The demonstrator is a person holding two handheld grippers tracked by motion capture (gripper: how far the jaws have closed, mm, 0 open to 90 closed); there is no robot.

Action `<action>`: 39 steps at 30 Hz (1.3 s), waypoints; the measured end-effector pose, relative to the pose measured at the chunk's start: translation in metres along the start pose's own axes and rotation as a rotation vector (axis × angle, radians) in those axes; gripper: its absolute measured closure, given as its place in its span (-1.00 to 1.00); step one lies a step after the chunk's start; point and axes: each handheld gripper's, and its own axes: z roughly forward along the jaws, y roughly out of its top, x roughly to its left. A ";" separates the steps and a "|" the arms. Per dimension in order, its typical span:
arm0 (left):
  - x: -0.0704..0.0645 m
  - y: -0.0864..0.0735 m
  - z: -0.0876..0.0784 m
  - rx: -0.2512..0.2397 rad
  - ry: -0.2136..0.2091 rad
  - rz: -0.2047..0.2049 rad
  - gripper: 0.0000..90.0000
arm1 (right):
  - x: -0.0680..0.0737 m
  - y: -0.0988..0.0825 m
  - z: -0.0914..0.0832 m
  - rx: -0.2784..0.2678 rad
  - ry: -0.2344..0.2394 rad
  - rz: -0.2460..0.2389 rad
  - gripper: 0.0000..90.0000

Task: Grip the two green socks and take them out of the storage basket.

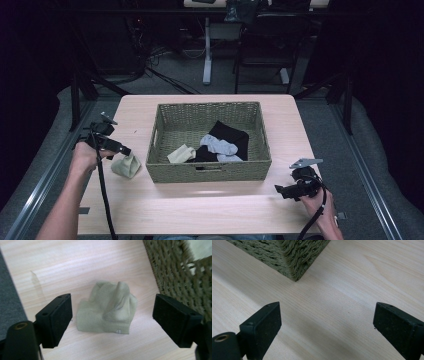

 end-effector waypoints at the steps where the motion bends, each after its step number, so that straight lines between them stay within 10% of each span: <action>1: -0.001 0.001 -0.005 -0.009 0.001 0.004 -0.67 | 0.000 0.000 0.000 0.000 0.000 0.000 -0.84; 16: -0.054 0.033 -0.072 -0.174 0.058 0.151 -0.73 | 0.000 0.000 0.000 0.001 0.000 -0.002 -0.84; 39: -0.138 0.083 -0.020 -0.119 0.015 0.345 -0.74 | 0.000 -0.001 -0.001 0.000 0.004 0.000 -0.84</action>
